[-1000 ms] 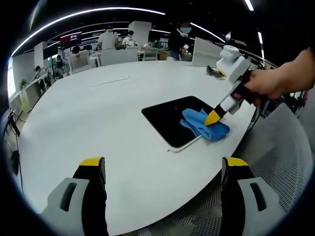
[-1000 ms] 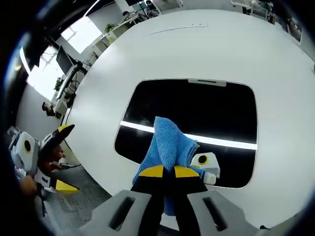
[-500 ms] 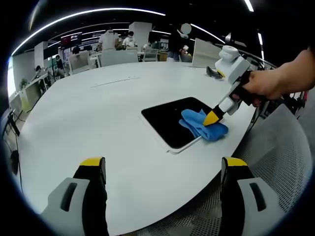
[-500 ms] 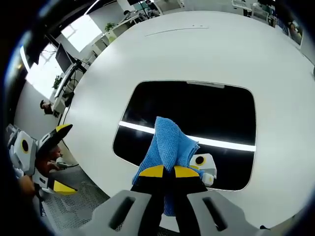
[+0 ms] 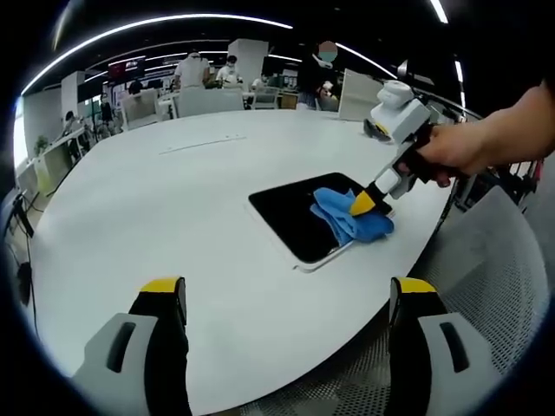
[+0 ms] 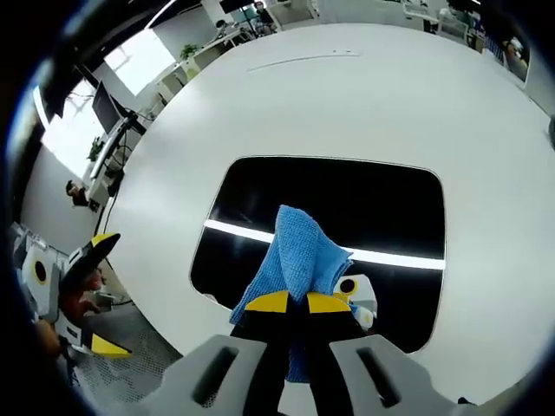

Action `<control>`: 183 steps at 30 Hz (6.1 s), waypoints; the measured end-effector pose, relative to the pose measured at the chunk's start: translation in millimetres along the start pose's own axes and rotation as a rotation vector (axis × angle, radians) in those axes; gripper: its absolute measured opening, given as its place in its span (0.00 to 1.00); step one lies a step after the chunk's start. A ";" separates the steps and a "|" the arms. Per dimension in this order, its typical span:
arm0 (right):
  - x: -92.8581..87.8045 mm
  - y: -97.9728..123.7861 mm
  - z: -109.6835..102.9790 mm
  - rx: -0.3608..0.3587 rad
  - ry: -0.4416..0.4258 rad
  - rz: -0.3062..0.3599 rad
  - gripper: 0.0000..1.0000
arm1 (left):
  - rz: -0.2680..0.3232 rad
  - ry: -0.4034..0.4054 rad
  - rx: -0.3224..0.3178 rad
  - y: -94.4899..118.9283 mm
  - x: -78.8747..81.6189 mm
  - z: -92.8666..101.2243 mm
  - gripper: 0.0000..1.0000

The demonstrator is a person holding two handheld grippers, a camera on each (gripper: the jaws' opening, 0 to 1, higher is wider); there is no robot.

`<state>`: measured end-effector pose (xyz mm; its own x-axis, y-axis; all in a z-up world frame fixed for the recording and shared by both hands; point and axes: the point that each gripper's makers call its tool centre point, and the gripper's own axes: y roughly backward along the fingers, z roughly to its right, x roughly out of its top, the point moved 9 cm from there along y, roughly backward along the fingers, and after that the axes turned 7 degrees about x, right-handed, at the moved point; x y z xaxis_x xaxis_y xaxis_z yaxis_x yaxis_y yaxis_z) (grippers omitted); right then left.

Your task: Wipe the mirror surface with the cleaning cloth until all visible marks leave the cleaned area.

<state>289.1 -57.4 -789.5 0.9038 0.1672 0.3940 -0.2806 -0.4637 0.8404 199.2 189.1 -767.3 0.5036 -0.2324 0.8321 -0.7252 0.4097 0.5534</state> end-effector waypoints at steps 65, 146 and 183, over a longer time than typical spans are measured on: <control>89.1 -30.2 17.5 -0.026 0.103 0.027 0.00 | 0.003 0.009 0.013 0.7 0.5 -1.1 0.99; 82.5 -12.2 62.7 -0.077 0.079 0.019 0.00 | -0.028 -0.018 0.012 -2.1 -1.0 0.0 0.99; 14.1 9.0 50.5 -0.014 -0.042 0.114 0.00 | -0.004 0.000 0.031 0.9 0.8 -0.2 0.99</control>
<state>315.6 -103.2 -795.2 0.8783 0.0770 0.4718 -0.3869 -0.4651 0.7963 199.0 189.5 -766.1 0.5063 -0.2343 0.8299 -0.7375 0.3811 0.5575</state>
